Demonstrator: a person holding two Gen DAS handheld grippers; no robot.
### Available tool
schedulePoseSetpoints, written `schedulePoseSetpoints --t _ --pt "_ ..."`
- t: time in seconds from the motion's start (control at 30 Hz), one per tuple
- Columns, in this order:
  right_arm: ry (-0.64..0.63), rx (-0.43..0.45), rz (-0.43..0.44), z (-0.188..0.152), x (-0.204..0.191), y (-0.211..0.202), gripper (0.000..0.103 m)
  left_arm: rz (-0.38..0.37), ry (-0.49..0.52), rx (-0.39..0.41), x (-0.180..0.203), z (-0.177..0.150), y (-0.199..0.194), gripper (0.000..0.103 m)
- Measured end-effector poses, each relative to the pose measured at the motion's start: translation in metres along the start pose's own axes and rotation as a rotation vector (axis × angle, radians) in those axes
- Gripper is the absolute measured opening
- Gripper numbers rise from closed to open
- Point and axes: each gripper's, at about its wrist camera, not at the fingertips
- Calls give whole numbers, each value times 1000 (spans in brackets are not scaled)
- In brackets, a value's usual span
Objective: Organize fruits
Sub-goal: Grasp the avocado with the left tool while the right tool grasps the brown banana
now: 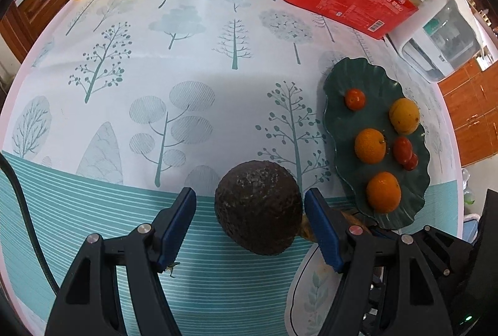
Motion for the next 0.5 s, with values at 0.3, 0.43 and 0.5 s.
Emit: schedulePoseSetpoints --t 0.3,0.43,0.5 --pt "-28 -1 -11 11 -6 12 40 -12 0 -26 3 -3 9 71" --pt "1 -8 14 11 -3 12 39 -8 -6 -30 6 -5 14 71" --pt "18 -15 32 12 0 13 38 -6 -13 -24 7 -5 16 71"
Point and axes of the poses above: each gripper's, at about its wrist camera, not at the fingertips, and y roughly the way its jaws point, x to its right, z to its top, and after that the axes turned 5 degrees about -x, right-handed
